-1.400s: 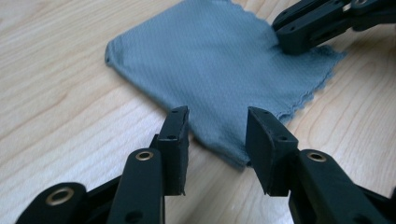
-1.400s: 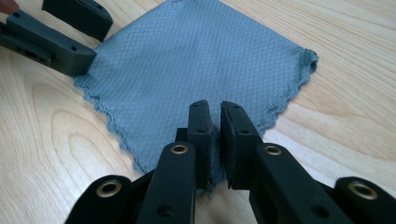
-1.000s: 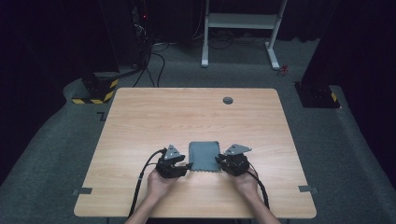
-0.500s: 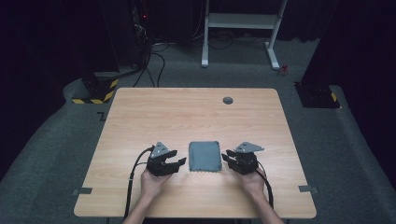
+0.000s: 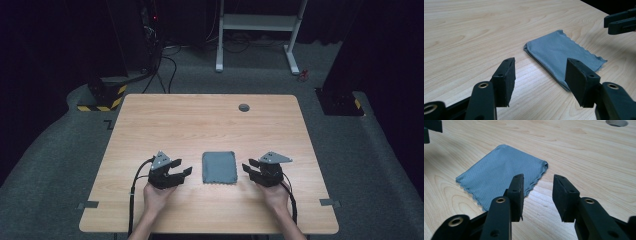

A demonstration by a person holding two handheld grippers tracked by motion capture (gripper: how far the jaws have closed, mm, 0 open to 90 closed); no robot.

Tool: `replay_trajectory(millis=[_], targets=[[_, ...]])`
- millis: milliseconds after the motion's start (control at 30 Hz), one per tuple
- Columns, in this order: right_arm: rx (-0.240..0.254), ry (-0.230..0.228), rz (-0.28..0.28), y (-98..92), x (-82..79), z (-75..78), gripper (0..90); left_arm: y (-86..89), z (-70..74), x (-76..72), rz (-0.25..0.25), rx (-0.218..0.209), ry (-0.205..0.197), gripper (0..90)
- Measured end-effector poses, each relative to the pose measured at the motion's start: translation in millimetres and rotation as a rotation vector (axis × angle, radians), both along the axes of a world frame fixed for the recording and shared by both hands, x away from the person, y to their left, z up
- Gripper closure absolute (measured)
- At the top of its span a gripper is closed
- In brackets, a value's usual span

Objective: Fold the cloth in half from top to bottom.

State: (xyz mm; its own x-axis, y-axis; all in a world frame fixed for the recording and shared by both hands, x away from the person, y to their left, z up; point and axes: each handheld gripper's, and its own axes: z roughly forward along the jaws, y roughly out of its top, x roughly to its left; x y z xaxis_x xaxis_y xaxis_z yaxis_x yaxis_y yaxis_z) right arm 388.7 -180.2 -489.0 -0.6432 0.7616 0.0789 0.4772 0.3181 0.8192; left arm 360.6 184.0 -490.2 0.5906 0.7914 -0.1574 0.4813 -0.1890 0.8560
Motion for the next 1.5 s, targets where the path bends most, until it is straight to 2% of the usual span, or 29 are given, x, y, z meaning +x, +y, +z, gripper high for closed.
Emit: replay_trajectory(millis=[533, 1067, 1200, 1333, 1500], targets=[[0.032, -0.026, -0.038, -19.8, -6.1, 6.2, 58.6, 24.7, 0.7, -9.4, 0.056, -0.013, -0.010, 39.9], [0.063, -0.017, -0.098, -47.0, -15.1, 3.6, 58.2, 47.9, -5.2, -19.0, 0.105, -0.041, -0.002, 39.0], [0.058, -0.014, -0.106, -52.0, -17.0, 1.1, 58.3, 51.4, -8.0, -20.2, 0.123, -0.027, 0.002, 39.0], [0.041, -0.004, -0.119, -56.9, -17.9, -2.8, 58.3, 52.6, -10.8, -22.4, 0.155, 0.061, -0.003, 39.0], [-0.001, 0.016, -0.140, -64.1, -18.4, -9.7, 58.3, 56.4, -16.4, -23.3, 0.182, 0.103, 0.015, 38.7]])
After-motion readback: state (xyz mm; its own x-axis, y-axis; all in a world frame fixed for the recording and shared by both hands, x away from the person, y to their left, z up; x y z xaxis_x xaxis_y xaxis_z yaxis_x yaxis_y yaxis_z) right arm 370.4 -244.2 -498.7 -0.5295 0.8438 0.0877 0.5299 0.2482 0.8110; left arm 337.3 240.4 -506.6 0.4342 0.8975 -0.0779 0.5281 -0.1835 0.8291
